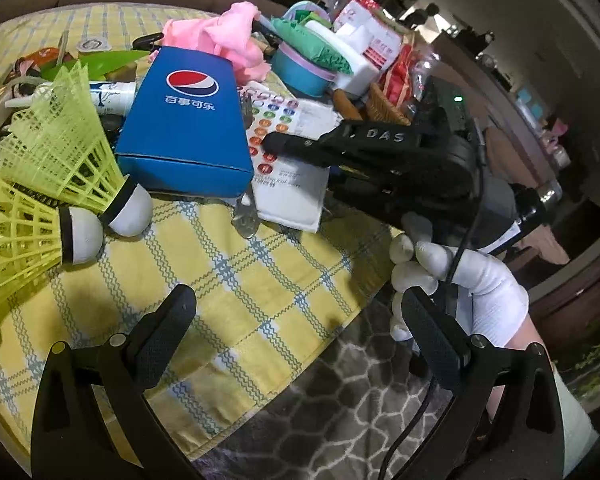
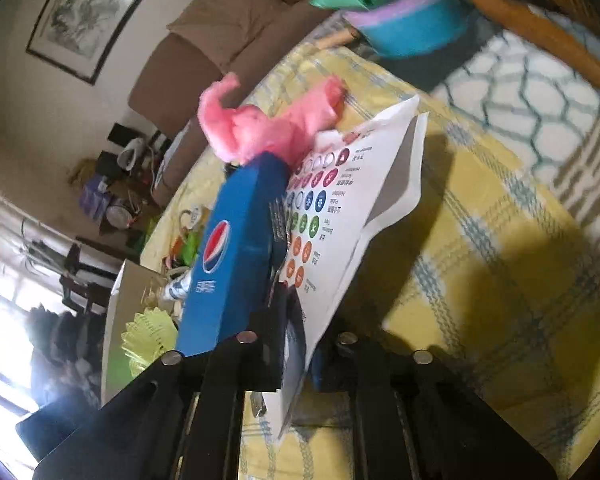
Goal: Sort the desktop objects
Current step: 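Grasp the coloured-dot sticker sheet by its edge with the right tool, then carry the sticker sheet into the white box onto the skincare box, open right tool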
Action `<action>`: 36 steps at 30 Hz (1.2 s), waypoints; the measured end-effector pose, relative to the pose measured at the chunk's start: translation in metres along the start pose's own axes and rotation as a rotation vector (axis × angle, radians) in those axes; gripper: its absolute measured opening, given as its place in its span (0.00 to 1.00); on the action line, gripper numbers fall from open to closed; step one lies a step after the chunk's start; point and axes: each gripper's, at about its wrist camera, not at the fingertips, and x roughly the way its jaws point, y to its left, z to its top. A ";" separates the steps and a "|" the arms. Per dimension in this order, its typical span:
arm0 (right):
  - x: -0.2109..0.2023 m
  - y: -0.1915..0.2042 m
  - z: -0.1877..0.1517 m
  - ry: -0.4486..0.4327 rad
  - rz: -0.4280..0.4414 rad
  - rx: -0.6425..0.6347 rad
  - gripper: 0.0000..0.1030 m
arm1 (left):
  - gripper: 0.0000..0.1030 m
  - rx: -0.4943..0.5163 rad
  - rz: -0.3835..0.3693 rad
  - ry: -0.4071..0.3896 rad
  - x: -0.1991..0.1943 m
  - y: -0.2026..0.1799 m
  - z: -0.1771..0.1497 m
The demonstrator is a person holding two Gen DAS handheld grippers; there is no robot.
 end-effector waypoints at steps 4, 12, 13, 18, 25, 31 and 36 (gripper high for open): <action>-0.031 0.012 0.003 -0.071 0.024 -0.044 0.03 | 1.00 -0.041 -0.037 -0.029 -0.014 0.006 0.000; -0.111 0.014 -0.021 -0.120 0.187 0.023 0.03 | 1.00 -0.127 -0.185 -0.132 -0.052 0.013 0.018; -0.118 0.015 -0.028 -0.116 0.212 0.036 0.03 | 1.00 -0.132 -0.202 -0.142 -0.057 0.013 0.019; -0.129 0.029 -0.048 -0.067 0.348 0.090 0.03 | 1.00 -0.191 -0.295 -0.137 -0.068 0.016 0.028; -0.113 0.111 -0.063 0.037 0.418 -0.002 0.04 | 0.44 -0.205 -0.352 -0.174 -0.114 0.029 0.007; -0.074 0.197 -0.075 0.097 0.370 -0.159 0.04 | 0.39 -0.192 -0.253 -0.250 -0.190 0.061 0.004; -0.011 0.264 -0.077 0.137 0.353 -0.259 0.05 | 0.39 -0.171 -0.136 -0.290 -0.258 0.103 0.014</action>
